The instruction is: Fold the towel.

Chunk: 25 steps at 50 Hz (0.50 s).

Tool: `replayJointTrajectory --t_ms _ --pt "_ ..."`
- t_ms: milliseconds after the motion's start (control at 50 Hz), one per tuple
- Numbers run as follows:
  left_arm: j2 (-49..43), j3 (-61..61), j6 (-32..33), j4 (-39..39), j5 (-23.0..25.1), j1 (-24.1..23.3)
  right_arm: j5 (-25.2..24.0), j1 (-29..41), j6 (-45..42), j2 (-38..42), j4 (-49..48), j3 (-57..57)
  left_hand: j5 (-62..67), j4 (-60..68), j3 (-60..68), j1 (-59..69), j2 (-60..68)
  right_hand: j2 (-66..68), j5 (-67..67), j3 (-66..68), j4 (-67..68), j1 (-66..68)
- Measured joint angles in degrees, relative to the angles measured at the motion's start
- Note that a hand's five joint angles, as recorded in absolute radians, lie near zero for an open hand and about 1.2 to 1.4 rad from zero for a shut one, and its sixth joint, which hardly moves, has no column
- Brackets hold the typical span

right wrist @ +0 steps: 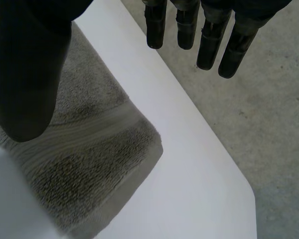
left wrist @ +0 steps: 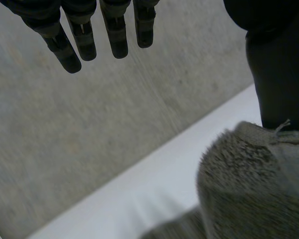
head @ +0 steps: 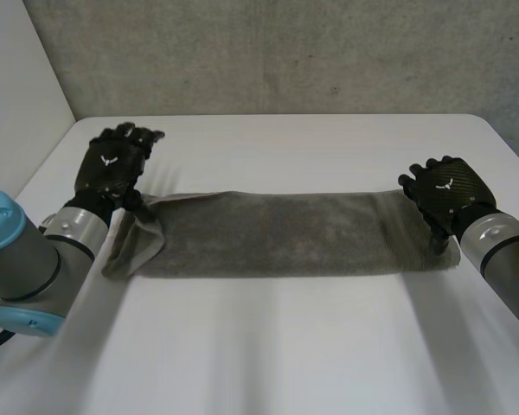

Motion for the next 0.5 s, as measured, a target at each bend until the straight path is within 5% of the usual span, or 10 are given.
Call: replayJointTrajectory --t_ms 200,380,500 --pt "-1.59 2.69 -0.7 -13.78 0.17 -0.8 -0.14 -1.3 0.01 -0.24 0.03 1.99 -0.29 0.03 -0.28 -0.18 -0.54 0.0 0.0 0.0 0.0 0.0" --pt "3.45 0.99 -2.91 -17.41 0.66 -0.51 -0.09 -2.13 0.04 -0.21 0.03 3.12 -0.3 0.03 -0.28 -0.28 -0.54 0.0 0.0 0.0 0.0 0.0" --pt "7.93 0.28 -10.18 -17.94 2.22 0.75 -0.07 -2.22 0.05 -0.15 -0.07 3.9 -0.34 0.03 -0.28 -0.38 -0.54 0.0 0.0 0.0 0.0 0.0"
